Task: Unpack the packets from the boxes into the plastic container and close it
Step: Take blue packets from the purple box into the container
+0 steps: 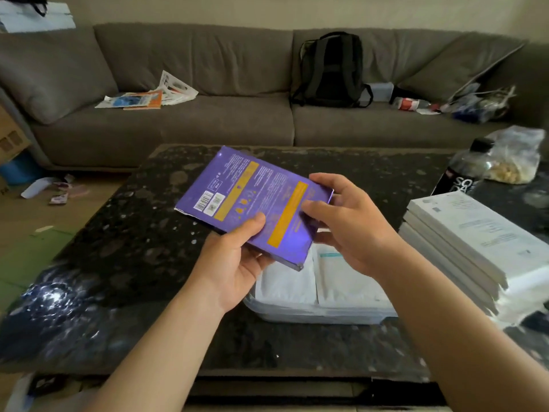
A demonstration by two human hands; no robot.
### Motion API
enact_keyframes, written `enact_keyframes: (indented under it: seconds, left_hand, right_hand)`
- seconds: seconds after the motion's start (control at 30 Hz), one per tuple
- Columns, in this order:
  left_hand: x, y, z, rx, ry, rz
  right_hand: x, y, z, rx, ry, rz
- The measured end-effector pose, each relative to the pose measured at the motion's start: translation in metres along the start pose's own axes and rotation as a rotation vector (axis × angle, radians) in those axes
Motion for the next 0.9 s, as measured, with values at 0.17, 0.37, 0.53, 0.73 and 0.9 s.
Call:
enact_keyframes:
  seconds: [0.17, 0.37, 0.53, 0.73, 0.9]
  left_hand:
    - [-0.011, -0.005, 0.016, -0.032, -0.021, 0.041]
    - [-0.018, -0.007, 0.023, -0.039, -0.024, 0.082]
    - [-0.021, -0.004, 0.022, -0.034, -0.035, 0.093]
    - [-0.026, -0.002, 0.019, -0.02, -0.063, 0.096]
    - [-0.03, -0.001, 0.018, -0.038, -0.104, 0.082]
  right_hand:
    - [0.011, 0.013, -0.011, -0.015, -0.013, 0.032]
    - [0.008, 0.026, -0.013, -0.045, 0.002, 0.014]
    - [0.005, 0.032, -0.012, -0.103, 0.005, 0.093]
    - [0.004, 0.035, -0.009, -0.199, 0.012, 0.147]
    - [-0.002, 0.041, -0.008, 0.06, 0.005, -0.165]
Point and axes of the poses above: each hand's wrist, its own x-axis away from the middle knuckle, its own y-axis out of the back of the hand, z = x × y, the point moved 2 cm from there along -x, towards the middle knuckle, and after that the axes turned 10 degrees about z, right-handed, at the moved point
